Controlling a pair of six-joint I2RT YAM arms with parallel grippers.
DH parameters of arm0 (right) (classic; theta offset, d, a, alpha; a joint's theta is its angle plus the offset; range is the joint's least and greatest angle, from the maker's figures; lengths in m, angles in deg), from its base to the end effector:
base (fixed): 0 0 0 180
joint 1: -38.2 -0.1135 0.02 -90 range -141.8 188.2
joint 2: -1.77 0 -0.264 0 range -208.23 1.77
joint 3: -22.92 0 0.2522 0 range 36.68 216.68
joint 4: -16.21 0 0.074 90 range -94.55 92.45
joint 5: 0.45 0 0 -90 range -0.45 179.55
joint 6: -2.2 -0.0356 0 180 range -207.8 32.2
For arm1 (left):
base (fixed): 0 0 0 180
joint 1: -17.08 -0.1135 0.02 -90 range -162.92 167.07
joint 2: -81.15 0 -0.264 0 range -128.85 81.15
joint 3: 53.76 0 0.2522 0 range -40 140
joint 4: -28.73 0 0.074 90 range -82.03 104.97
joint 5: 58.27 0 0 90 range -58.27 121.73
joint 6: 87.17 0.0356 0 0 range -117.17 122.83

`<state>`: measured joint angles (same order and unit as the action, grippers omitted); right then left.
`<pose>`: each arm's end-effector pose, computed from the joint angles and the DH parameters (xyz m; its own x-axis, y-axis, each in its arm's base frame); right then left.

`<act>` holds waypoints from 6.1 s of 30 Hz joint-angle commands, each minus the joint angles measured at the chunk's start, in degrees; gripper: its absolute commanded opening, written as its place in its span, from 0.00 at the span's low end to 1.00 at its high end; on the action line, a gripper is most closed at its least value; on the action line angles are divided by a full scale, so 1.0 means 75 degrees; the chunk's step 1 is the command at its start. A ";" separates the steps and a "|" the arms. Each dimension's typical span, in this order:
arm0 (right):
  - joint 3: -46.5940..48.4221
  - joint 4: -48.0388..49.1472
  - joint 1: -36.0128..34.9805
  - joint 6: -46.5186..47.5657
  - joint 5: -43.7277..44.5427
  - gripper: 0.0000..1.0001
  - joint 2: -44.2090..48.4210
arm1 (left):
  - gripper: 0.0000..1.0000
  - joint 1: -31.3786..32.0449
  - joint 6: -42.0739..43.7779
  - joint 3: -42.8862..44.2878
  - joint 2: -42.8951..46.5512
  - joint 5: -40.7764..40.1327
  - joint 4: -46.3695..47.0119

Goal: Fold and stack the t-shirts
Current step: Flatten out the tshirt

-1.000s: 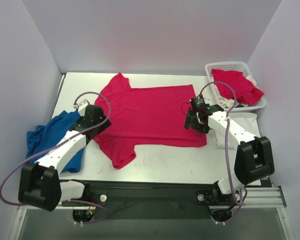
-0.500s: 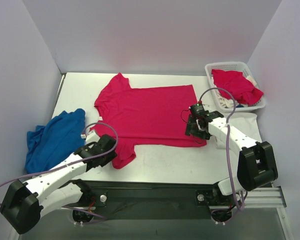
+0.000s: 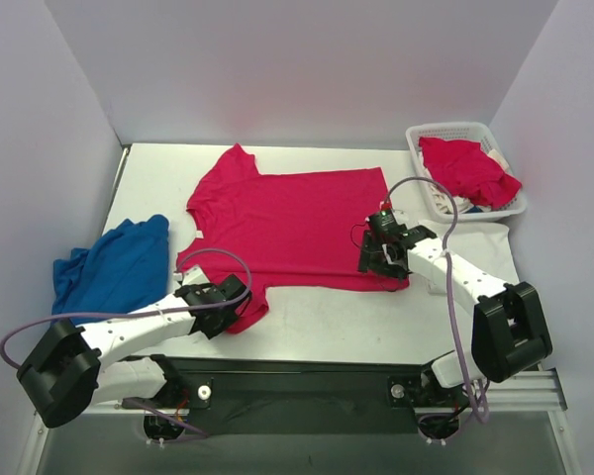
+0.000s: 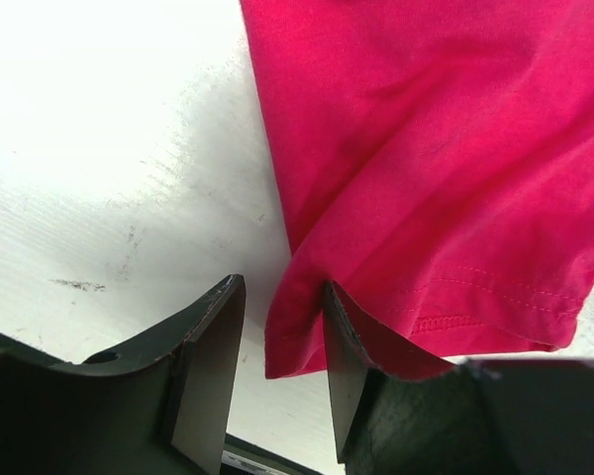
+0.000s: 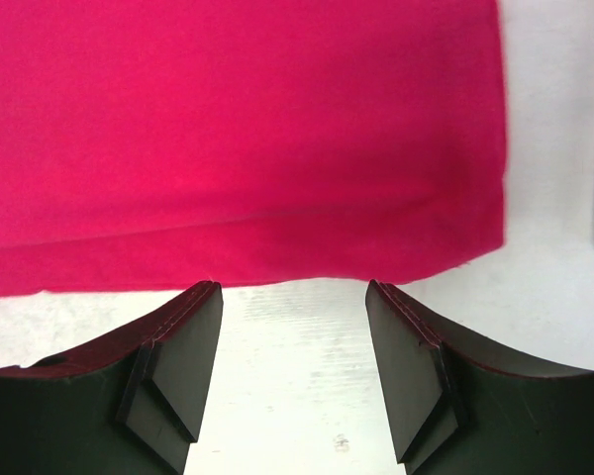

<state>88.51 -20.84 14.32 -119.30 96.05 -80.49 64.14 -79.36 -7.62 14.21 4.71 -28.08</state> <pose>0.2675 0.1140 0.2146 -0.8067 0.2106 -0.5522 0.0944 0.9683 0.2314 0.1311 -0.1171 0.1636 -0.6707 -0.5748 -0.4688 -0.5796 0.8005 -0.1523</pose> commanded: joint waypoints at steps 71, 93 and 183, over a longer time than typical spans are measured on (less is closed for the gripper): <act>0.3190 -0.0715 -0.6260 0.1129 0.0573 0.38 -0.2415 | 0.50 -0.3346 0.3318 0.1003 -0.0850 0.0252 0.1580; 0.2944 0.2179 -0.7914 0.3509 0.0541 0.25 -0.3293 | 0.53 -0.5115 0.4478 0.1483 -0.2266 0.2502 0.2986; 0.3378 0.3457 -0.7363 0.3885 0.0645 0.26 -0.4454 | 0.52 -0.5936 0.4643 0.1132 -0.2395 0.3053 0.3384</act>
<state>112.58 5.33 -41.26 -89.40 101.03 -113.47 20.47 -45.77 1.61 -2.73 27.85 -3.64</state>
